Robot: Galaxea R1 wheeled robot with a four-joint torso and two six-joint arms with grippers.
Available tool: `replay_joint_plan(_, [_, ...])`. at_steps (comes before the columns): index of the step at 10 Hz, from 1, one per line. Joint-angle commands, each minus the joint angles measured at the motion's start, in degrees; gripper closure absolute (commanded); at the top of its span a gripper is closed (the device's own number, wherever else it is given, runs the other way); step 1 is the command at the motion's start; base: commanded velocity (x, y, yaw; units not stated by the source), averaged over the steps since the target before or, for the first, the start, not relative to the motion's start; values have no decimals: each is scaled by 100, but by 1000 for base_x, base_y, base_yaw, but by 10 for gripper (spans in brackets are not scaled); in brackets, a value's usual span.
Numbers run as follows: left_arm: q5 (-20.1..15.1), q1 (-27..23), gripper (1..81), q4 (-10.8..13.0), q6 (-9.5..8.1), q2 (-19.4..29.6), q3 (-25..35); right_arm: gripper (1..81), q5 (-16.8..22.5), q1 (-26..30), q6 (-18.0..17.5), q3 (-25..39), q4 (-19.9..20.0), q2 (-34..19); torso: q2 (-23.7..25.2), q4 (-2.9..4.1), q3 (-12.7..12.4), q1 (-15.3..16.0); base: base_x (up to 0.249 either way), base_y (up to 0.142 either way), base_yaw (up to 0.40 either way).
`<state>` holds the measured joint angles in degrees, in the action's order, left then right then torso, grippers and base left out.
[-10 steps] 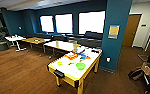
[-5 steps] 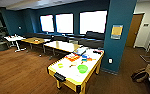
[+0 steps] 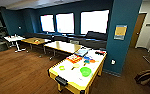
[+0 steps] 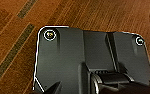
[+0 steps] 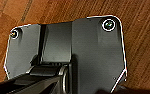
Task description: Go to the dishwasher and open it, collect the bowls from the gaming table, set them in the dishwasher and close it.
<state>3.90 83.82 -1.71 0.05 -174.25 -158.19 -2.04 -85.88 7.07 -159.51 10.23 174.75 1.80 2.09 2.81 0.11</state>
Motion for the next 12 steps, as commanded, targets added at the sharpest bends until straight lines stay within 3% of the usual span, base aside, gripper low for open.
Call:
replay_joint_plan(1, [-285, -318, 10, 4, 21, 22, -2, 10, 300, 277, 14, 0, -12, 18, 0, 0, 0, 0, 139, 106, 0])
replay_joint_plan(12, [-285, -318, 10, 21, 21, 4, -2, 10, 300, 277, 14, -17, -12, 10, 0, 0, 0, -4, 132, 135, 0])
